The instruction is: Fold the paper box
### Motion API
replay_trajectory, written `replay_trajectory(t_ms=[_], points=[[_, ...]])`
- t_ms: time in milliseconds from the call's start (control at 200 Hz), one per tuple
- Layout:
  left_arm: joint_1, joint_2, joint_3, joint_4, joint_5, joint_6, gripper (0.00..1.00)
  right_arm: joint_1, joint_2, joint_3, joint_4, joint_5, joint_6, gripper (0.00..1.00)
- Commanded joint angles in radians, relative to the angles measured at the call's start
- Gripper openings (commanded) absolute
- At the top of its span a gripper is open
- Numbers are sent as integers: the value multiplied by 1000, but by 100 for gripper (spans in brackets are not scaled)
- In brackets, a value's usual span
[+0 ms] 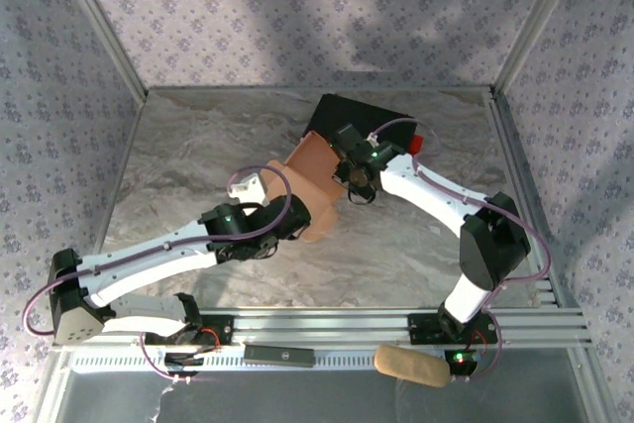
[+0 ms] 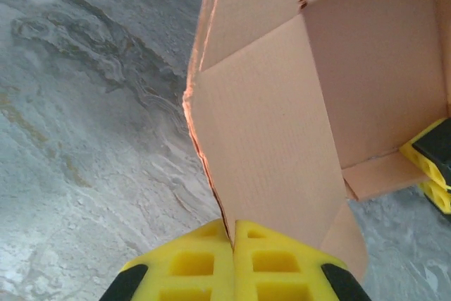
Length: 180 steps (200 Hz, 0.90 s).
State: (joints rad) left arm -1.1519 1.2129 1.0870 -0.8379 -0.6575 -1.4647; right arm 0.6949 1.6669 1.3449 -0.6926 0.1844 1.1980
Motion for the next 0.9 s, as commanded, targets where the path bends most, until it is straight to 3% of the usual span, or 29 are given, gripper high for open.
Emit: replay_trajectory(t_ms=[0, 85, 205, 350, 470, 495, 560, 710, 894], points=[[10, -1, 67, -117, -51, 90, 0, 32, -57, -14, -9, 9, 10, 36], [28, 3, 116, -179, -46, 210, 0, 54, -120, -29, 3, 33, -29, 50], [110, 11, 170, -198, 103, 488, 0, 74, -217, -23, 5, 34, -135, 60], [190, 59, 293, -287, 272, 833, 0, 57, -329, -67, 66, 8, -286, 61], [229, 135, 428, -402, 311, 1039, 0, -32, -394, -143, 171, -108, -404, 62], [233, 148, 453, -419, 311, 1078, 0, -46, -401, -171, 189, -138, -434, 68], [239, 193, 518, -454, 344, 1186, 0, -80, -418, -204, 240, -205, -525, 69], [245, 338, 665, -576, 312, 1394, 0, -94, -475, -282, 351, -356, -747, 65], [246, 473, 741, -601, 287, 1616, 0, -141, -550, -417, 477, -457, -785, 63]])
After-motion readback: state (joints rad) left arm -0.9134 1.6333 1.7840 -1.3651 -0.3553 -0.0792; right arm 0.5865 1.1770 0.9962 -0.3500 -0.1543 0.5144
